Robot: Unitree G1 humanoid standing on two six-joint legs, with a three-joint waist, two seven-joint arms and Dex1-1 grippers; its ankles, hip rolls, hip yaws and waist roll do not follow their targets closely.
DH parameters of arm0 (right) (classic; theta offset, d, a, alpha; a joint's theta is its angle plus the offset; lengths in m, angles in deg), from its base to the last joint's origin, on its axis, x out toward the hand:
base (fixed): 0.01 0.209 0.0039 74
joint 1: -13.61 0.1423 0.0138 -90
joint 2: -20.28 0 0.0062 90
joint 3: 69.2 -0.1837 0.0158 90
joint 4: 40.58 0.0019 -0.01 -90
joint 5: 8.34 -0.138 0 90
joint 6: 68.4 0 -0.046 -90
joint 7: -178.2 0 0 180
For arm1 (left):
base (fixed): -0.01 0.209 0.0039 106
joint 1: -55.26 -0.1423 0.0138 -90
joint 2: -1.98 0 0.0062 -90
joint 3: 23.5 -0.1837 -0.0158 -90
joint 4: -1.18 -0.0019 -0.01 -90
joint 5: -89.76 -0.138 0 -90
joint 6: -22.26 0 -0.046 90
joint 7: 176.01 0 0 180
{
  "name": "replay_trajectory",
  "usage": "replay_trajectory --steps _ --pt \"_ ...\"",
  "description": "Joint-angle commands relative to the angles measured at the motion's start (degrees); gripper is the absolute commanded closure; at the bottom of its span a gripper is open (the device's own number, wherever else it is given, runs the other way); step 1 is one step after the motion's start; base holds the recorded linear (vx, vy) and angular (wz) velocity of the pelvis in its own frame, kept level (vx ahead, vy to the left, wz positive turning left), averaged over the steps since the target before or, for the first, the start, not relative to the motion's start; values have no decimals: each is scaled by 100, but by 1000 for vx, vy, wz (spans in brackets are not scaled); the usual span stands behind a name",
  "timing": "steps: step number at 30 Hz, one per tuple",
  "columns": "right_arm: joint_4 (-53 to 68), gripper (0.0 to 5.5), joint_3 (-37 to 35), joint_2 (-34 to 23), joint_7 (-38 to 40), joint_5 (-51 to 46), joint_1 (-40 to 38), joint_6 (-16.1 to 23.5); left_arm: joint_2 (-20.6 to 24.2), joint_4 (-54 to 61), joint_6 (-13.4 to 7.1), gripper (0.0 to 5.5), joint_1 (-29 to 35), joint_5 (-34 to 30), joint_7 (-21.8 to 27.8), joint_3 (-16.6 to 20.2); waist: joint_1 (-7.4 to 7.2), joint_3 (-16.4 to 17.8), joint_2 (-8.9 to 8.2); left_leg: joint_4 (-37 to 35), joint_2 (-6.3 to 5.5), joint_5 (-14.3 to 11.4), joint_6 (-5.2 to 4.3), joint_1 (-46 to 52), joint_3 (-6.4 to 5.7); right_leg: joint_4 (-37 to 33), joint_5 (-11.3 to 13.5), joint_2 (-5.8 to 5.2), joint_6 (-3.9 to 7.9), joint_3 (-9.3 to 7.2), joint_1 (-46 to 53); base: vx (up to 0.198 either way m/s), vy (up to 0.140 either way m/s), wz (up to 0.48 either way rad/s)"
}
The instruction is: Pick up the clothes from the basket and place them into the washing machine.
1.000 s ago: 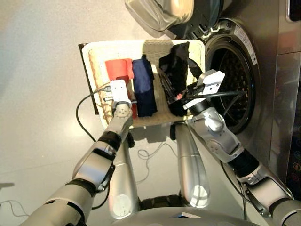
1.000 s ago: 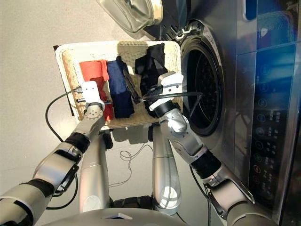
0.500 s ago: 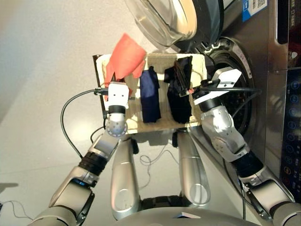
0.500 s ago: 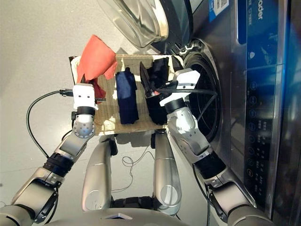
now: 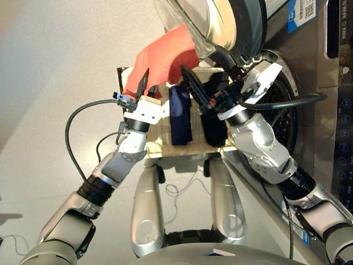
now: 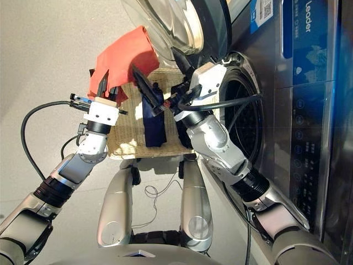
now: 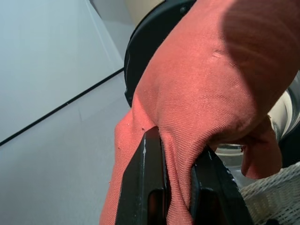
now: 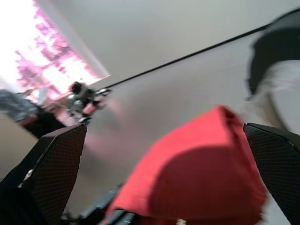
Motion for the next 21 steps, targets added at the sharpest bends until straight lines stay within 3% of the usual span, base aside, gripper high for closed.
replay_trajectory --steps 1,6,13,21 --pt "621 0 21 -180 -183 -331 530 116 76 1078 -557 550 153 -193 -171 -134 26 -79 89 -14 -147 5 -156 89 -48 95 -227 -194 389 86 175 0 0 0" --pt "358 0 62 -11 -118 -420 633 127 61 1351 -589 550 258 -118 -250 -102 48 -79 133 -2 -140 15 -163 28 -61 100 -217 -202 384 87 106 0 0 0" --pt "201 0 -25 134 59 -165 547 144 136 1752 -545 550 509 -501 -470 -117 54 -79 181 7 -150 10 -163 -18 -83 102 -206 -236 392 79 72 0 0 0" --pt "-408 0 -22 451 441 47 509 178 102 2295 -604 550 666 -602 -773 -122 102 -79 210 -38 -201 25 -92 -83 -130 96 -168 -210 409 111 -35 0 0 0"
